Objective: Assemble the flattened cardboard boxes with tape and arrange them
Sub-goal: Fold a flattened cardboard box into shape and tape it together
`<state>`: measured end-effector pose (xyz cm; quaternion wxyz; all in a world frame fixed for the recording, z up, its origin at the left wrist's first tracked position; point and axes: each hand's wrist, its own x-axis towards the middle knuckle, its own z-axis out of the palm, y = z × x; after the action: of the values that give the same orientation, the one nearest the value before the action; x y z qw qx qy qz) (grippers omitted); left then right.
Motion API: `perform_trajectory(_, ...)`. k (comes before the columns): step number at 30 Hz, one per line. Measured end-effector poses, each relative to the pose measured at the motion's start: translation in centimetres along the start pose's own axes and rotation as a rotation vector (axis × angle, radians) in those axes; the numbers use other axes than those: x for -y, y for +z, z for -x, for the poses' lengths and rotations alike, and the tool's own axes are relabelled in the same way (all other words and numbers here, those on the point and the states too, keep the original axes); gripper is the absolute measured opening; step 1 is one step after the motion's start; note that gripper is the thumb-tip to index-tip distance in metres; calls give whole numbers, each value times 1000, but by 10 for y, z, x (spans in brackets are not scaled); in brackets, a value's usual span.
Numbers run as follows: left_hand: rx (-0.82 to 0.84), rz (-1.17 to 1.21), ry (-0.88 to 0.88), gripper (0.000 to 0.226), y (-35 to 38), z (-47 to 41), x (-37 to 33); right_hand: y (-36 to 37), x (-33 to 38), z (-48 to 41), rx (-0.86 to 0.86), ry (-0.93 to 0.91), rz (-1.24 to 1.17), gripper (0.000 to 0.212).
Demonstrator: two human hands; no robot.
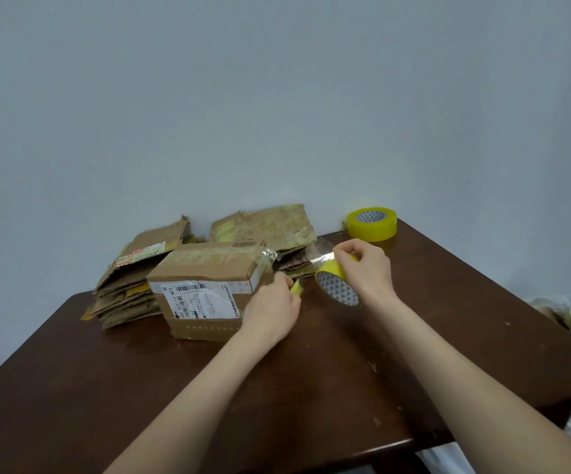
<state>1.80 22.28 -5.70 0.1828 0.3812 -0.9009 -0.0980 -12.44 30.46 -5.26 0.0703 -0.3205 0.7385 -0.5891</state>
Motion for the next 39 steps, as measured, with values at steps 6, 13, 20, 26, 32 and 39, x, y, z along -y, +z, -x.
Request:
perform_trajectory(6, 246, 194, 36, 16, 56, -6, -39, -29, -6, -20, -155, -27, -2, 8)
perform_trajectory(13, -524, 169, 428, 14, 28, -34, -69, -47, -20, -29, -205, -27, 113, 6)
perform_trajectory(20, -179, 205, 205, 36, 4, -62, -82, -35, -22, -22, -119, -131, 96, 7)
perform_trajectory(26, -20, 858, -33, 28, 7, -60, -80, -39, -23, -20, -89, -187, 43, 9)
perform_trajectory(32, -32, 1192, -141, 35, 4, -50, -87, -39, -21, -19, -135, -155, 59, 9)
perform_trajectory(39, -49, 1277, -115, 25, 4, -44, -84, -41, -17, -17, -150, -114, 58, 10)
